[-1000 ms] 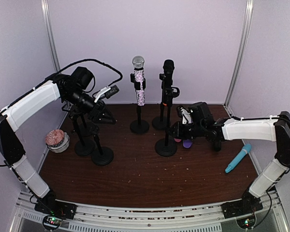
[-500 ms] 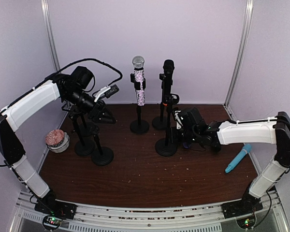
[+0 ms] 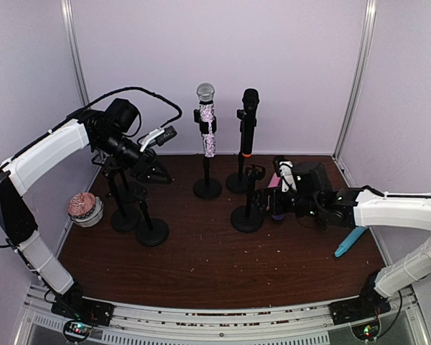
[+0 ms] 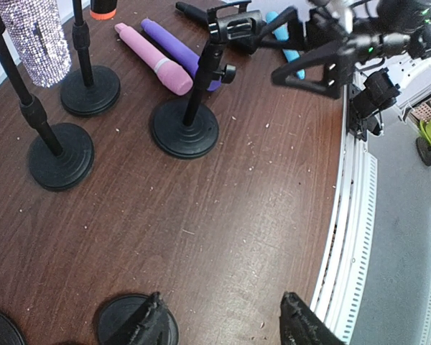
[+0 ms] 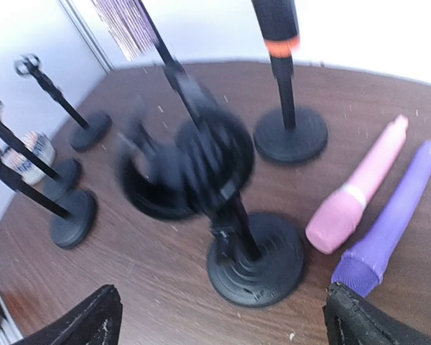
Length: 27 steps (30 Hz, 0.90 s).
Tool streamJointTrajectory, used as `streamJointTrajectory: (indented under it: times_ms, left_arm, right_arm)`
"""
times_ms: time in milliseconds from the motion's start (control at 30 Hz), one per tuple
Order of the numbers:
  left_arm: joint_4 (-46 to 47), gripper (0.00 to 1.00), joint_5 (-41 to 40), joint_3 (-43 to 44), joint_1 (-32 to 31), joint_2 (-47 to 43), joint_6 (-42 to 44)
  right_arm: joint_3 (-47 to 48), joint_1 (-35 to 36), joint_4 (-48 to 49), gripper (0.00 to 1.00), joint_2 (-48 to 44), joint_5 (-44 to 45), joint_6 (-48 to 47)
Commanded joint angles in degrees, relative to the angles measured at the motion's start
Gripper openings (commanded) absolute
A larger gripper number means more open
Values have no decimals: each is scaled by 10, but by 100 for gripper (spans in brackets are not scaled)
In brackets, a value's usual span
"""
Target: Remove the microphone from the stand
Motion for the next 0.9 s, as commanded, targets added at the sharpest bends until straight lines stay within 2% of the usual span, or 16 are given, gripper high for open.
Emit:
streamJointTrajectory:
  times_ms: [0,167,467,633,867]
  left_arm:
    - [-1,56,1,12,4,-3,7]
    - [-1,58,-2,12,4,-2,7]
    - [-12,73,-18,26,35,-8,4]
    - [-23,82,-28,32,62,-23,6]
    - [-28,85,-31,28,89,-48,10]
  right_arm:
    - [-1,-10,27,99,-43,-12,-16]
    - [36,-17,-7,99,-48,0,-35]
    - [194,-16,-155,92,67,46,-110]
    - [250,-17,-202,82,119,53,-137]
    - [296,-17,-240,65,174,61,-156]
